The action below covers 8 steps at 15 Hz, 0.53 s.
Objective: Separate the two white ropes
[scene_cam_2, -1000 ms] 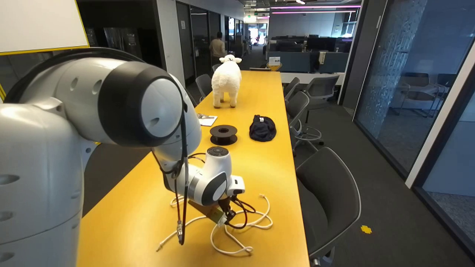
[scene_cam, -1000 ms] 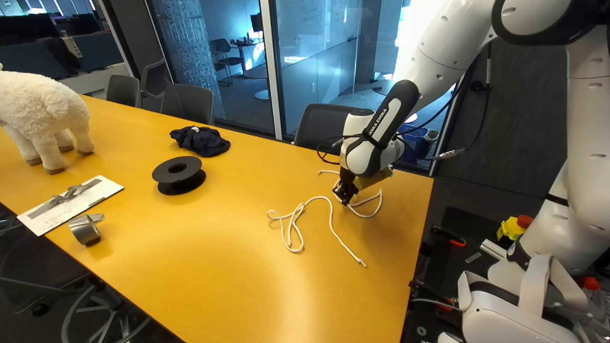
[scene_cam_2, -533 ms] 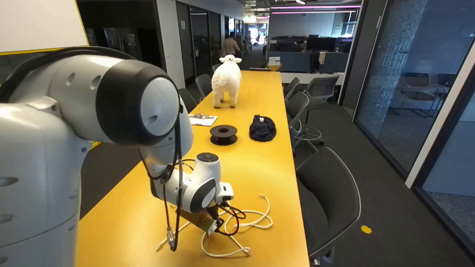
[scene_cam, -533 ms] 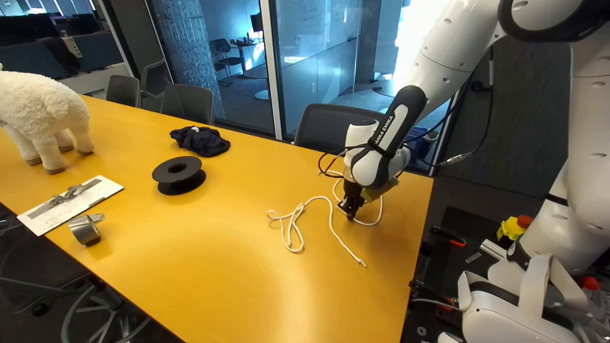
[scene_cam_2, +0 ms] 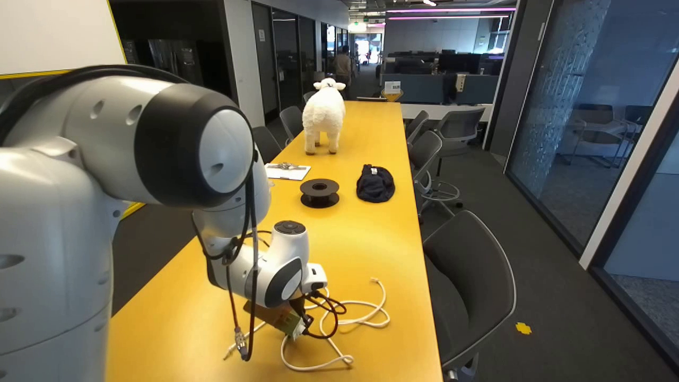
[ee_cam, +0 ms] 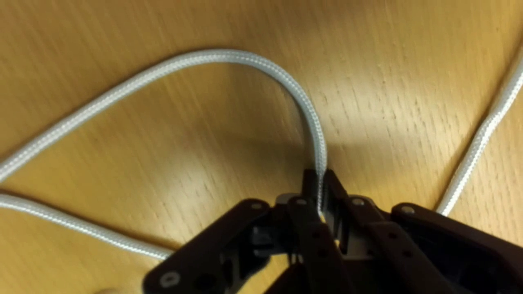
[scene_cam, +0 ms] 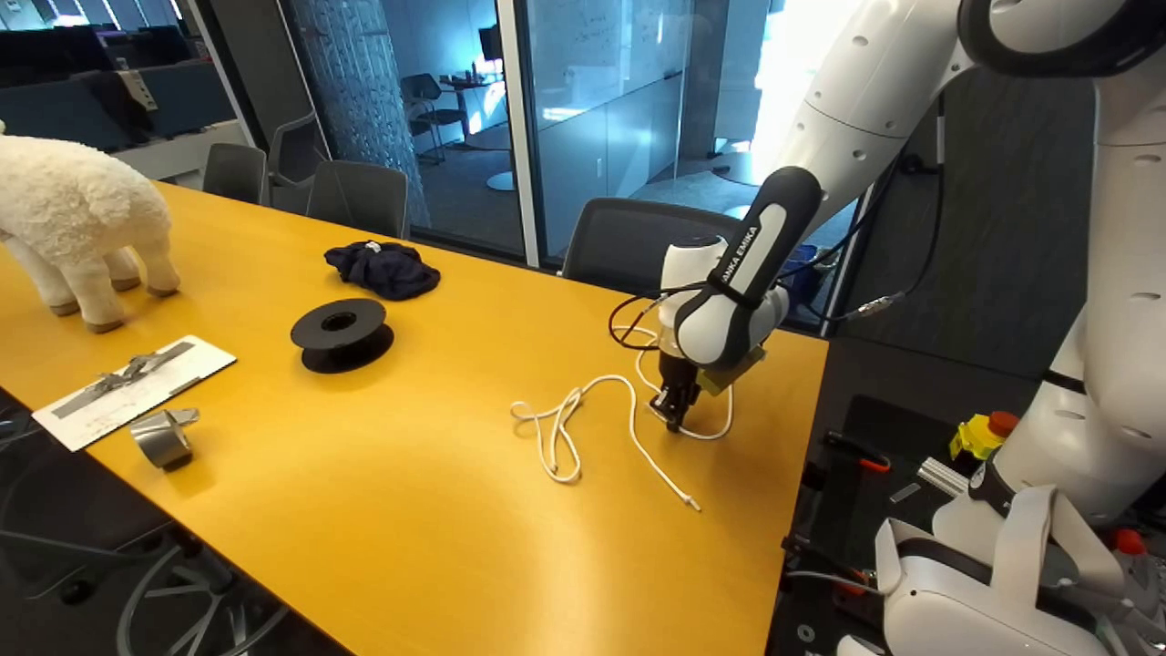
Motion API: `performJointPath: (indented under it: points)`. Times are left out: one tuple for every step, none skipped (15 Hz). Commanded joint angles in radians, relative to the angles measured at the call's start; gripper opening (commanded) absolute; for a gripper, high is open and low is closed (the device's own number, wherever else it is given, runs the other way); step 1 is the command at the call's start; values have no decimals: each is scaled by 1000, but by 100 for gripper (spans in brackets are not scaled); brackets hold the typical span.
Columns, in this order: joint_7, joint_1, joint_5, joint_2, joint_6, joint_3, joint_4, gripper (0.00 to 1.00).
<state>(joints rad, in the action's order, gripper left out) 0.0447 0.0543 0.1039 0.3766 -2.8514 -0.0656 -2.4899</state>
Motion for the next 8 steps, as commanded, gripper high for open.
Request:
performJointPath:
  points:
    - [-8,-3,7,-41,25,11,-17,34]
    - [4,-12,-2,-49,38,24,-13,37]
    - [15,-19,-8,-56,50,35,-10,45]
    - [22,-23,-11,-66,61,43,-8,52]
    - [31,-30,-18,-76,74,54,-5,59]
    - [50,-43,-33,-89,82,73,-2,68]
    - [76,-58,-53,-102,91,95,5,74]
    - [108,-76,-78,-112,93,121,12,83]
